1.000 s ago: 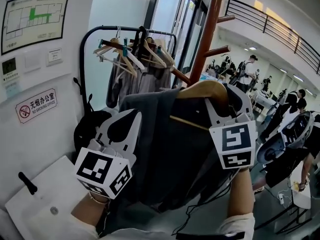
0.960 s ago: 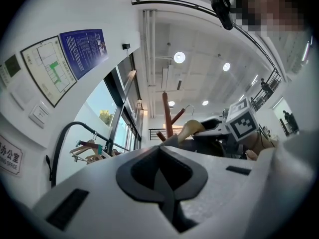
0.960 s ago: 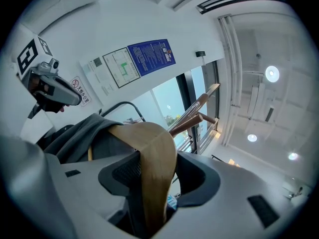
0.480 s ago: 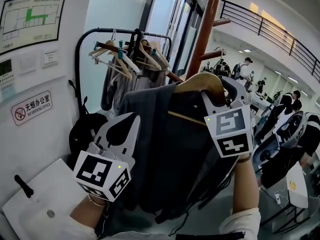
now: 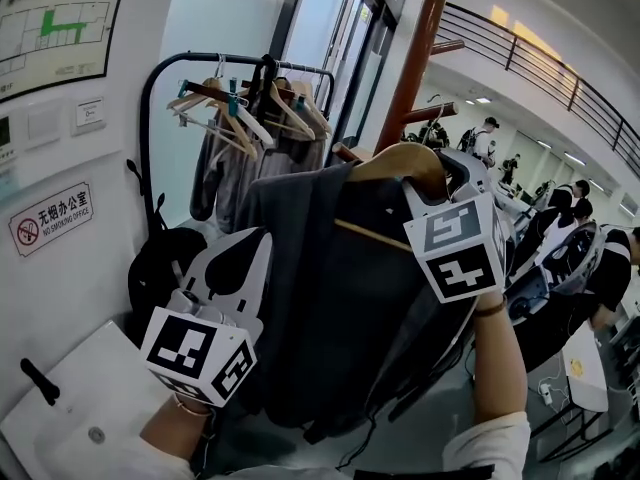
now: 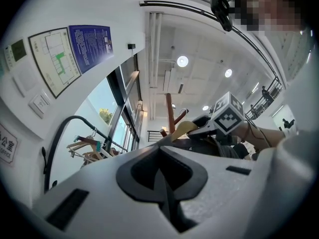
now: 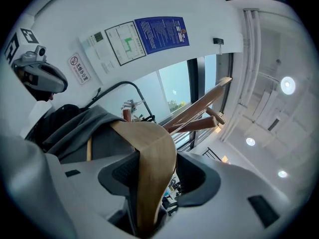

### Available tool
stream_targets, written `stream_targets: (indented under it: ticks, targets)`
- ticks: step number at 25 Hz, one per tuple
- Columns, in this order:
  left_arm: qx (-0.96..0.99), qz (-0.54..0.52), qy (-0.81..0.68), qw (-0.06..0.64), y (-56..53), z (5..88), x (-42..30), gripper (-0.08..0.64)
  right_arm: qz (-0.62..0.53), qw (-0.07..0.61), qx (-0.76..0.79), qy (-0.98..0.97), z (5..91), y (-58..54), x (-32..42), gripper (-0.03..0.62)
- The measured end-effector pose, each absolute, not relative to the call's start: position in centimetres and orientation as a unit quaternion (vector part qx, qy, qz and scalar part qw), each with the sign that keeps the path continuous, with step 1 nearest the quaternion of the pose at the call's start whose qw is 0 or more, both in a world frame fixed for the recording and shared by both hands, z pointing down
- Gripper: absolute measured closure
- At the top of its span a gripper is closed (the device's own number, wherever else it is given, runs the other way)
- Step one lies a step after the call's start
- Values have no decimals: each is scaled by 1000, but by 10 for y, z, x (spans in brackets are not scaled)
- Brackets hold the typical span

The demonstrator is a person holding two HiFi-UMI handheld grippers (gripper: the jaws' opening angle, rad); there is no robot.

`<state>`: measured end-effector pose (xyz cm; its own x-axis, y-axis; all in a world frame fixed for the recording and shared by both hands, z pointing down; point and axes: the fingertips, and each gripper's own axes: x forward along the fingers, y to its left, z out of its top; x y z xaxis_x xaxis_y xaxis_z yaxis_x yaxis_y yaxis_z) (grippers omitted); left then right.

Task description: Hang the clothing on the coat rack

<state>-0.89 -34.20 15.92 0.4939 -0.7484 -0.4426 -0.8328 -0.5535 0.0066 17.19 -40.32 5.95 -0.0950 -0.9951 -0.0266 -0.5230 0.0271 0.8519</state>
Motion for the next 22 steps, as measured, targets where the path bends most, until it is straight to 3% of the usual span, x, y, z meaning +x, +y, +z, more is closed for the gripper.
stream_targets:
  ticks: [22]
  targets:
    - [-863,210,453,75,-371,182,-24,552,-347,352,599,-630,82,-437,166,359]
